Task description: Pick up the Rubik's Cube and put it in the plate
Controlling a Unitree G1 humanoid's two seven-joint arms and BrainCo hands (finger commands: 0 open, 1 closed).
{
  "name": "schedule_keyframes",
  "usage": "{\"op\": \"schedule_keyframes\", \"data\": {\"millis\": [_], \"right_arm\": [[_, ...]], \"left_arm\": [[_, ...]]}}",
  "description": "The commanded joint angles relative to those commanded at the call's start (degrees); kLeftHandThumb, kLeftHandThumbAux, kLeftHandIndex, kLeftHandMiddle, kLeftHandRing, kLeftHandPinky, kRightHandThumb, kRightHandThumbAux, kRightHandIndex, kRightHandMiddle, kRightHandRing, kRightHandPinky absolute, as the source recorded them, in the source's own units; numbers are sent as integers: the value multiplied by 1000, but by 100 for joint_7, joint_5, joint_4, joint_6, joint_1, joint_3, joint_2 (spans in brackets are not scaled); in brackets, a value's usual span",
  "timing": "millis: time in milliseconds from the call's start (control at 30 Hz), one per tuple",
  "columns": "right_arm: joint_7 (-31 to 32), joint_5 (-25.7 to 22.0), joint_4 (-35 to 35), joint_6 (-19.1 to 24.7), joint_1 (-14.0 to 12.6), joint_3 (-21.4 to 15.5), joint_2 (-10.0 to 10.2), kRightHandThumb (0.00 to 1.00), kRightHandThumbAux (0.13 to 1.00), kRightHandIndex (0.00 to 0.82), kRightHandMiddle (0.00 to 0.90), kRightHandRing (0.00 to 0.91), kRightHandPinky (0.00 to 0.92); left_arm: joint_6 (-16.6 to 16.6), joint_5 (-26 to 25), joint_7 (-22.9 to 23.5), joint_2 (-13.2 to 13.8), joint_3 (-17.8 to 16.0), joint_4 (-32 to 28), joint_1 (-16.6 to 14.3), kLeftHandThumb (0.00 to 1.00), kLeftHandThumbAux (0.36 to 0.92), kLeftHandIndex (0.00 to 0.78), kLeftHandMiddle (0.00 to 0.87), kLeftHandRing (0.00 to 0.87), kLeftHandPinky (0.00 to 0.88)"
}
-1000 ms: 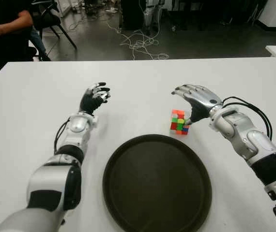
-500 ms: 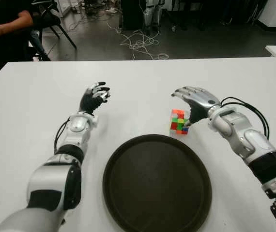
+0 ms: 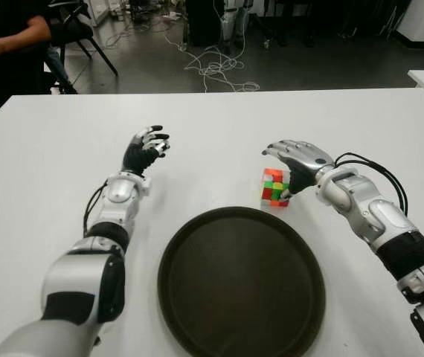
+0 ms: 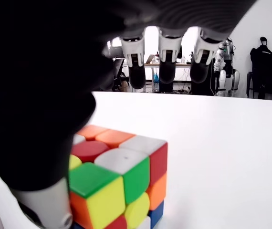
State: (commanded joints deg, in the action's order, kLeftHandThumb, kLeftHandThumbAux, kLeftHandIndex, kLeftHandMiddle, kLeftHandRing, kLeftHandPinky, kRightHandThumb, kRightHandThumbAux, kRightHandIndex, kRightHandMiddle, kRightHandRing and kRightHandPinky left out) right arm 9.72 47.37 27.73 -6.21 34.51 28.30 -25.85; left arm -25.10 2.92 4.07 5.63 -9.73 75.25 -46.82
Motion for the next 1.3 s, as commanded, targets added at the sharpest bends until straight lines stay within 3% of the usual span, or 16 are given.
{"op": "schedule_keyframes", "data": {"millis": [700, 1300], "right_arm": [[-29, -148, 157, 51, 58, -136, 17, 0, 795, 0, 3, 25, 44], [-117, -148, 975, -188, 307, -16, 263, 0, 815, 12, 23, 59, 76]], "left_arm": [[-13, 8, -28, 6, 6, -11, 9, 239, 727, 247, 322, 345, 361], [-41, 29, -28, 10, 35, -14, 12, 230, 721, 230, 314, 339, 353]]}}
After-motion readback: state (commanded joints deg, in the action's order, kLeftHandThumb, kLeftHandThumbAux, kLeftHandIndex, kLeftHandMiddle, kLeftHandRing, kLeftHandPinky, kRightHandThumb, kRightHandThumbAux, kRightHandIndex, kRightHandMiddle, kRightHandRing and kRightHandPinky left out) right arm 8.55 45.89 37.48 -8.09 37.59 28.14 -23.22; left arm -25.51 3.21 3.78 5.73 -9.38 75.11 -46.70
